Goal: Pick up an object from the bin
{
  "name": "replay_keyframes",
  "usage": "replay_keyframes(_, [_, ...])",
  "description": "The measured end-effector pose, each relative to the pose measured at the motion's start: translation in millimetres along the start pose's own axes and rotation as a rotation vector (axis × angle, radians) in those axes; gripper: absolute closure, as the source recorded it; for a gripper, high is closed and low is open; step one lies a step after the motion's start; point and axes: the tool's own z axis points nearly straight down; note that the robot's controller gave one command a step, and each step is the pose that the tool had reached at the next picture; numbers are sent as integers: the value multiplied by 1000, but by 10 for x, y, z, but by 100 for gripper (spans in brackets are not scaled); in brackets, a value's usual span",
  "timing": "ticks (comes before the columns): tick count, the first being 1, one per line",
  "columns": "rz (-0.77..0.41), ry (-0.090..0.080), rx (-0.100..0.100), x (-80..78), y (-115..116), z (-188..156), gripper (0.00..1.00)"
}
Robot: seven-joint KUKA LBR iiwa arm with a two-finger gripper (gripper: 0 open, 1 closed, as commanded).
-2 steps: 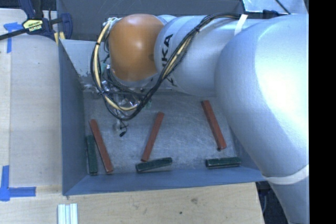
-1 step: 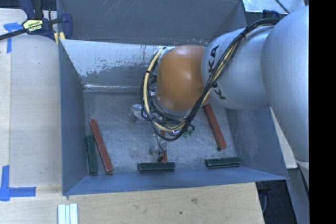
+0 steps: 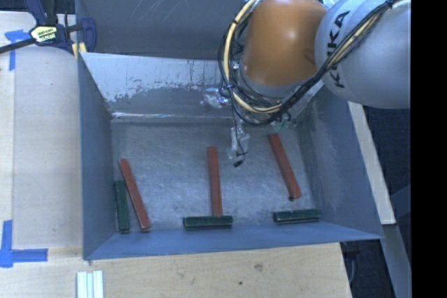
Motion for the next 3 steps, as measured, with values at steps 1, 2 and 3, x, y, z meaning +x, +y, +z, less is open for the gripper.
replay_keyframes(1, [-398, 14, -8, 143, -112, 965, 0])
replay_keyframes(2, [-394, 10, -7, 128, -118, 942, 100])
replay_keyframes(3, [-394, 12, -8, 133, -117, 948, 0])
